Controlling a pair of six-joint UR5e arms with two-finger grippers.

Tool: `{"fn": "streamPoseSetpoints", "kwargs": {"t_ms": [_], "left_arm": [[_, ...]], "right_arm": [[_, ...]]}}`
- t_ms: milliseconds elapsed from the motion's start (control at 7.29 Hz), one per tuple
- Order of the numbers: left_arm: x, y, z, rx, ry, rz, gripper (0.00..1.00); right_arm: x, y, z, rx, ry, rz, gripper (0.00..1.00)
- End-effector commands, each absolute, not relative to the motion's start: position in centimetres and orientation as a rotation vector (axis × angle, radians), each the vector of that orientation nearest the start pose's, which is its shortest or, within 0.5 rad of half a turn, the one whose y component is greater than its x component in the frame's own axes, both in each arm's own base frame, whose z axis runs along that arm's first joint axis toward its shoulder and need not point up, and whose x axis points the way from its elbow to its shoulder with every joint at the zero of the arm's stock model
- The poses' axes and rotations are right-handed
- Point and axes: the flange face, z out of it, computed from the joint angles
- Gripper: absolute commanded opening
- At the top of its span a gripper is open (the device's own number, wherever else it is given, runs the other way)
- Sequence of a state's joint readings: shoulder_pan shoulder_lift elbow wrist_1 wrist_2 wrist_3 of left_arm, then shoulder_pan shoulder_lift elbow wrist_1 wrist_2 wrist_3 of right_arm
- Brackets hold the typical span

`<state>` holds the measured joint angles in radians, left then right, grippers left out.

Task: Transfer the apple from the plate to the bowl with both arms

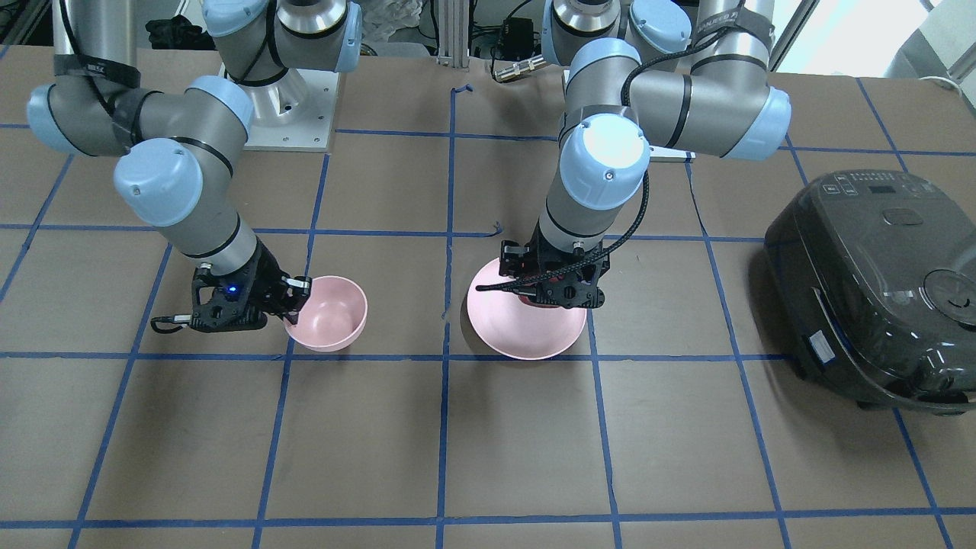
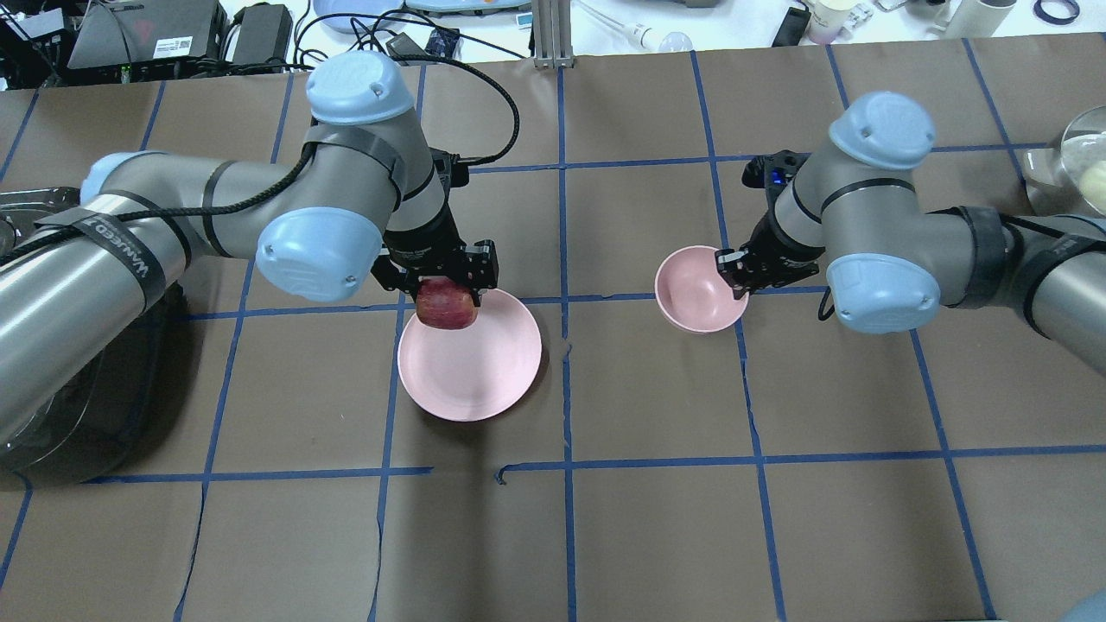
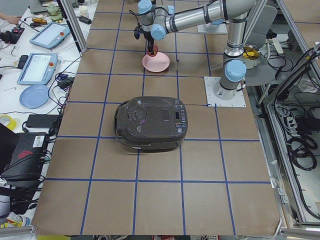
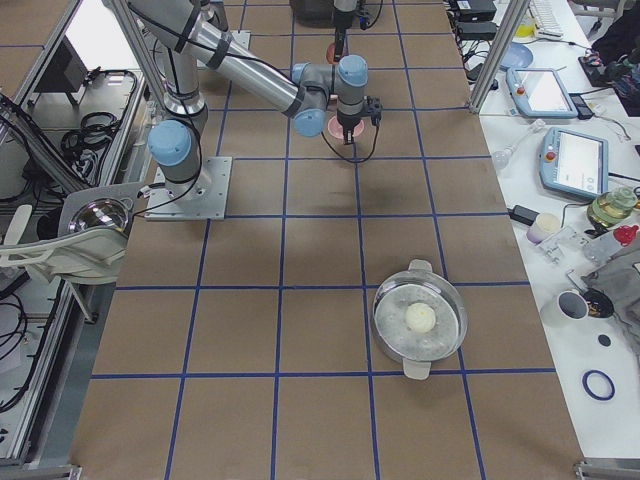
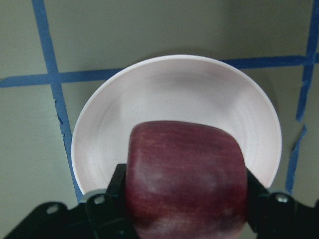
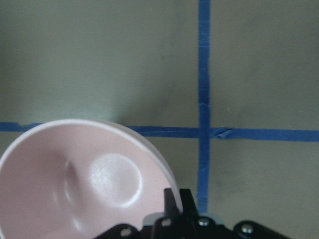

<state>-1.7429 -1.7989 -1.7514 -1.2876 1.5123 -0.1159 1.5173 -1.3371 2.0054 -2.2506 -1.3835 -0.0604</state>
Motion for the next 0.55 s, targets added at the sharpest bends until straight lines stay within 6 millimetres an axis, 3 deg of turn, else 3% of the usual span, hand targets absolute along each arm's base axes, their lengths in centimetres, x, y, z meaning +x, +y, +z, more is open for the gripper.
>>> {"fn": "streamPoseSetpoints", "kwargs": {"t_ms": [0, 137, 275, 412], "left_arm": [[-20.8, -50.5, 33.7, 0.093, 3.174, 0.255, 0.0], [-19.9, -50.4, 34.1, 0.075, 3.175, 0.274, 0.0], [-19.9, -50.7, 34.0, 0.06, 3.184, 0.266, 0.0], [-20.2, -51.0, 33.8, 0.047, 3.214, 0.269, 0.0]], "right_arm": [[14.0, -50.9, 22.1, 0.002, 2.932, 0.034, 0.0], [14.0, -50.2, 20.9, -0.007, 2.933, 0.075, 0.32], [14.0, -49.9, 20.3, -0.014, 2.932, 0.092, 0.82], [14.0, -50.2, 21.0, -0.013, 2.934, 0.062, 1.0]]}}
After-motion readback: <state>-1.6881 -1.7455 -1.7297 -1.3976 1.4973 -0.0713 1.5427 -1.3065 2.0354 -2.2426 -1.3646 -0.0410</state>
